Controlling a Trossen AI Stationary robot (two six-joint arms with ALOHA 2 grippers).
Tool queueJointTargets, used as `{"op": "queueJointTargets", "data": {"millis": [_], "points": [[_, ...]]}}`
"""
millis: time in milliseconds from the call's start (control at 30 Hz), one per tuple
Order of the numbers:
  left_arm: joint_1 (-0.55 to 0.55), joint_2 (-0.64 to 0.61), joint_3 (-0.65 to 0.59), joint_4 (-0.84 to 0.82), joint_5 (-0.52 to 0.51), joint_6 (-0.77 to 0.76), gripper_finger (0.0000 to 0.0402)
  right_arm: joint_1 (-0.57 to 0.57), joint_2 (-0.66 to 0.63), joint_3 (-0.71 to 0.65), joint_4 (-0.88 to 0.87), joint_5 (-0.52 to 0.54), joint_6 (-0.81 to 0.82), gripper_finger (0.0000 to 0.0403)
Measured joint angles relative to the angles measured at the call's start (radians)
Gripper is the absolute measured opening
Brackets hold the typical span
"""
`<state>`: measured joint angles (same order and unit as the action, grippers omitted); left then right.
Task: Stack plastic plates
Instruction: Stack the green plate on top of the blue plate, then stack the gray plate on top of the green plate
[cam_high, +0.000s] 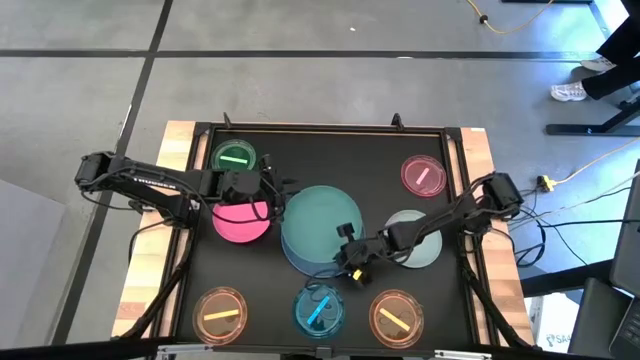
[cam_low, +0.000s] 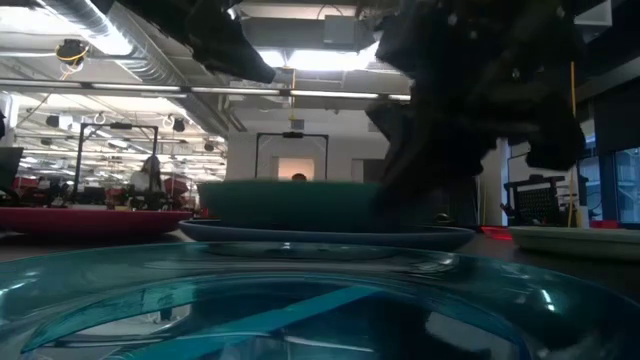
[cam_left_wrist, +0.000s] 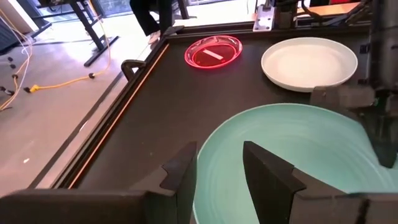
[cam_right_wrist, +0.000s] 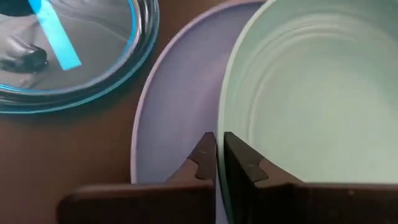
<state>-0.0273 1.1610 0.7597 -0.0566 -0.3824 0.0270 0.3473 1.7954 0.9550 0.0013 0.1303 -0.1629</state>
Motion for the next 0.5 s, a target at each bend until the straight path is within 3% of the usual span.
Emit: {"op": "queueJointTargets", "data": {"millis": [167, 333, 500], "points": [[0.0, 0.0, 0.0, 0.0, 0.0, 0.0, 0.0124, 0.0, 0.013, 0.0, 0.009, -0.072, 0.042, 0.0031], [0.0, 0.0, 0.0, 0.0, 0.0, -0.002, 0.0124, 0.0, 0.015, 0.001, 0.006, -0.077, 0.065, 0.0095], [0.0, 0.0, 0.0, -0.001, 0.001, -0.007, 0.0124, 0.001, -0.023, 0.08, -0.168, -0.103, 0.083, 0.0156]]}}
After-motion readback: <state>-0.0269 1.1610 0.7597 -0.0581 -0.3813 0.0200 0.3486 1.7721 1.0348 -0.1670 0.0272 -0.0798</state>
